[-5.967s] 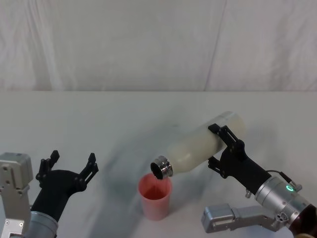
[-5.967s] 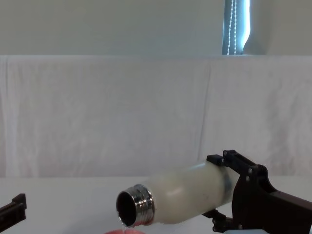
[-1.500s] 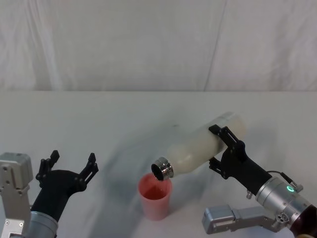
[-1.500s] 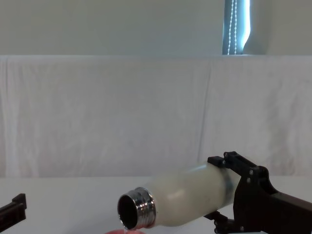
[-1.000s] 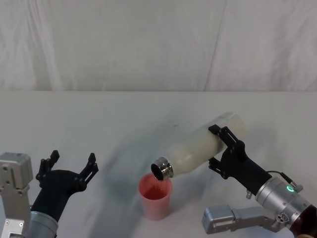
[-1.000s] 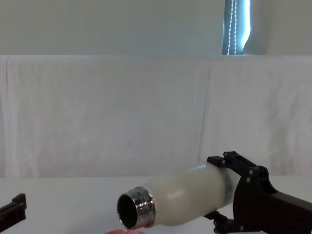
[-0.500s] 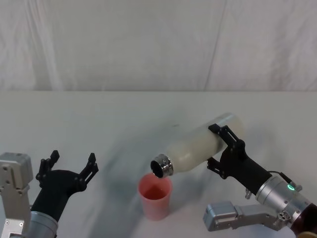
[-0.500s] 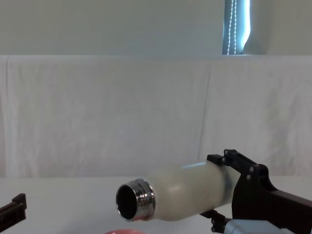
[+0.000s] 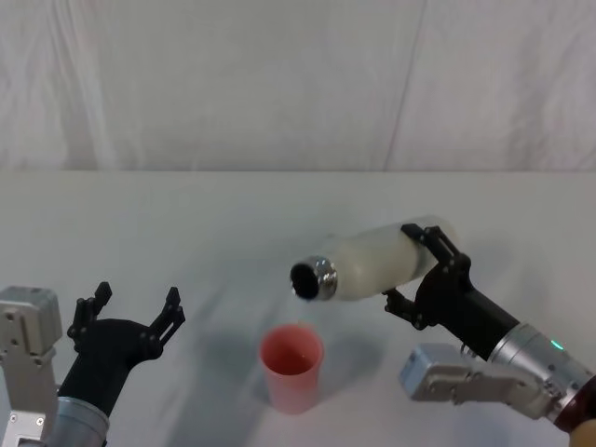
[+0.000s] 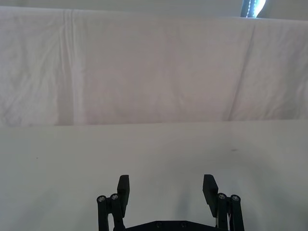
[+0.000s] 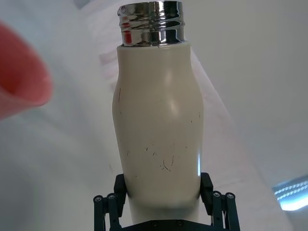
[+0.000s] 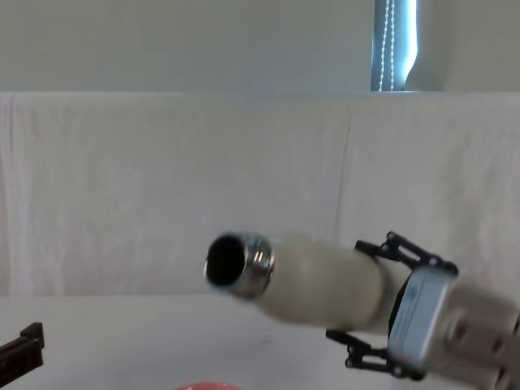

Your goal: Grasp the thermos with one hand and pour water into the cup lid.

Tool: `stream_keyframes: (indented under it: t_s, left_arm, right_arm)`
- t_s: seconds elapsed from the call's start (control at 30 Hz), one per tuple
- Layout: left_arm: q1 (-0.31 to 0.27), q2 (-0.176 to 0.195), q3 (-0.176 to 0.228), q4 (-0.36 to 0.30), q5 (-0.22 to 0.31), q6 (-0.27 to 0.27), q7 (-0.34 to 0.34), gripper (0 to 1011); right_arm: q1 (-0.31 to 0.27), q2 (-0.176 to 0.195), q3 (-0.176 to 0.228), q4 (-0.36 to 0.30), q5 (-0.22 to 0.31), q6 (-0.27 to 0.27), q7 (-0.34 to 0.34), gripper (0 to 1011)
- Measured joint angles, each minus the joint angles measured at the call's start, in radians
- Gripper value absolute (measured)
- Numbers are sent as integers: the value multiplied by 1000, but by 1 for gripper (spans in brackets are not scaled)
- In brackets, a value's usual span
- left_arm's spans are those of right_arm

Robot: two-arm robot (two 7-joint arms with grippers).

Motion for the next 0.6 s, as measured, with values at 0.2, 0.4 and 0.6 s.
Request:
stream_keyframes:
  t_s: [0.2, 0.4, 0.6]
  left_arm:
    - [0, 0, 0, 0, 0, 0, 0, 1001]
    - [0, 0, 0, 0, 0, 0, 0, 1001]
    - [0, 0, 0, 0, 0, 0, 0, 1001]
  right_arm:
    - [-24, -18, 52, -25, 112, -4, 54, 950]
    - [-43, -29, 98, -45, 191, -1, 98, 950]
    - [-63, -44, 147, -63, 278, 19, 146, 950]
